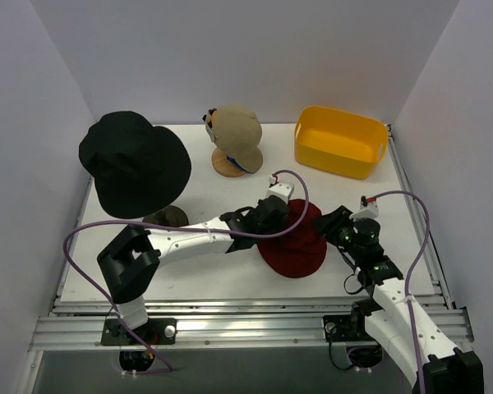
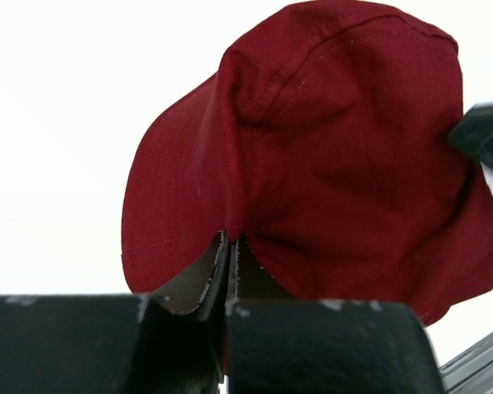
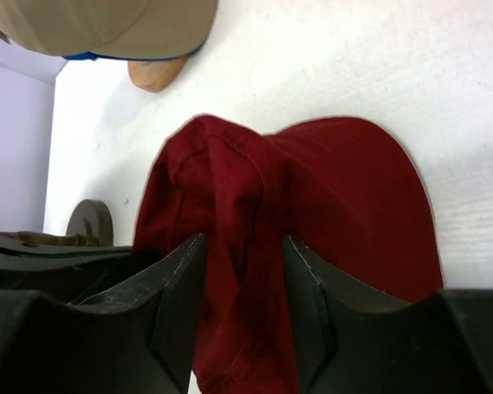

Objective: Stack the hats

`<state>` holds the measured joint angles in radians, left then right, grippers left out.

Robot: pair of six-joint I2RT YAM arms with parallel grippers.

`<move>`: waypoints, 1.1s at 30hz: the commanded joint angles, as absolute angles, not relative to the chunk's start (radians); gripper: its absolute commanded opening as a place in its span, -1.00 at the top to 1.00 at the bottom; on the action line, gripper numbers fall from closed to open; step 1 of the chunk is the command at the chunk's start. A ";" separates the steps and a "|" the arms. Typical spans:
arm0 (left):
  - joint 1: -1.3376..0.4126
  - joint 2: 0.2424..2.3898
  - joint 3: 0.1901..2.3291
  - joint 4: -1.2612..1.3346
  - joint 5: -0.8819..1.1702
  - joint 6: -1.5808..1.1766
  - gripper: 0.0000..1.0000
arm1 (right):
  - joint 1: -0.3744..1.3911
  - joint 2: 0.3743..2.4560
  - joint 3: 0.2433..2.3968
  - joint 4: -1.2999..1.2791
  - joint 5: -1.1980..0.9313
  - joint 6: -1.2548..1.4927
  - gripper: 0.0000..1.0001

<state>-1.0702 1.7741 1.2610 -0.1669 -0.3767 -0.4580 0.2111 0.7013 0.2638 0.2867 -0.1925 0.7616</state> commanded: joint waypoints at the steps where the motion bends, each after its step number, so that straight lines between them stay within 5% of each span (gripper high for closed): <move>1: -1.057 1.713 1.240 -0.080 -0.318 -0.428 0.95 | 0.219 0.721 0.288 0.422 -0.190 0.768 0.26; 10: -1.039 1.643 1.186 -0.021 -0.258 -0.419 0.95 | 0.219 0.824 0.299 0.479 -0.172 0.773 0.57; 14: -1.035 1.608 1.157 0.020 -0.238 -0.419 0.95 | 0.221 0.830 0.330 0.444 -0.158 0.752 1.00; 30: -0.920 1.414 1.062 -0.052 -0.181 -0.454 0.95 | 0.219 0.701 0.529 0.144 -0.034 0.726 1.00; 33: -0.922 1.393 1.063 -0.057 -0.152 -0.449 0.61 | 0.219 0.704 0.529 0.170 -0.090 0.730 1.00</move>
<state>-0.9470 1.4395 1.0737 -0.0147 -0.1482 -0.4641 0.2317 0.7105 0.4931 0.1680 -0.1280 0.7433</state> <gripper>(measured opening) 0.160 0.004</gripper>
